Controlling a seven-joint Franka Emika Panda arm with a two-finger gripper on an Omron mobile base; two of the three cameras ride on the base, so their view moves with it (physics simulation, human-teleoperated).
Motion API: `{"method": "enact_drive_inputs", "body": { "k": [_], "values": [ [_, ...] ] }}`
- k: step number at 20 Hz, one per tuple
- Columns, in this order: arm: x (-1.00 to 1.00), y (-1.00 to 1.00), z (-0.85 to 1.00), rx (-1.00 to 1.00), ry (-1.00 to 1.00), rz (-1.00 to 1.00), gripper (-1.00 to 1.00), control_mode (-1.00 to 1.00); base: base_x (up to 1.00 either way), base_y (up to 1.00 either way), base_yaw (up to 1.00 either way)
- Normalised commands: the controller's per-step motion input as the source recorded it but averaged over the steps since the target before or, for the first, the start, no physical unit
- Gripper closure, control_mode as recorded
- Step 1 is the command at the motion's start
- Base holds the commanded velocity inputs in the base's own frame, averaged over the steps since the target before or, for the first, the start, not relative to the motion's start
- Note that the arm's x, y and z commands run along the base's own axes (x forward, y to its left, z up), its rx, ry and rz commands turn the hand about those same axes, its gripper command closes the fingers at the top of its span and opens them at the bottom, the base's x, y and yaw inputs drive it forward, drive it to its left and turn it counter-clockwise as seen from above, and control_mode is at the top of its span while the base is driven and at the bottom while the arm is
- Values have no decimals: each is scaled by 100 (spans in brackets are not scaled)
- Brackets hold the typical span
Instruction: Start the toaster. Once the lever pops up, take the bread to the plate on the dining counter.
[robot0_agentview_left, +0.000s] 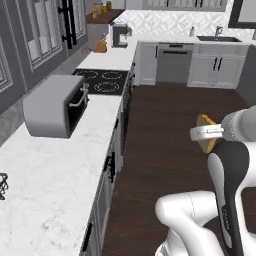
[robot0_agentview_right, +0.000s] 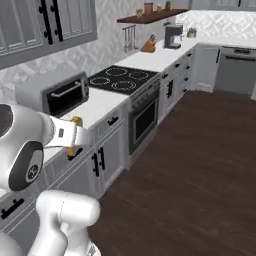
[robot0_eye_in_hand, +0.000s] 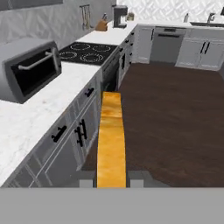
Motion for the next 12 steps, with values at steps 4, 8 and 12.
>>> {"method": "enact_drive_inputs", "body": {
  "k": [4,8,12],
  "values": [
    [0,0,0,0,0,0,100,100,0,-10,-93],
    [0,0,0,0,0,0,100,100,0,-13,-91],
    [0,0,0,0,0,0,100,100,1,-17,-86]
  ]
}}
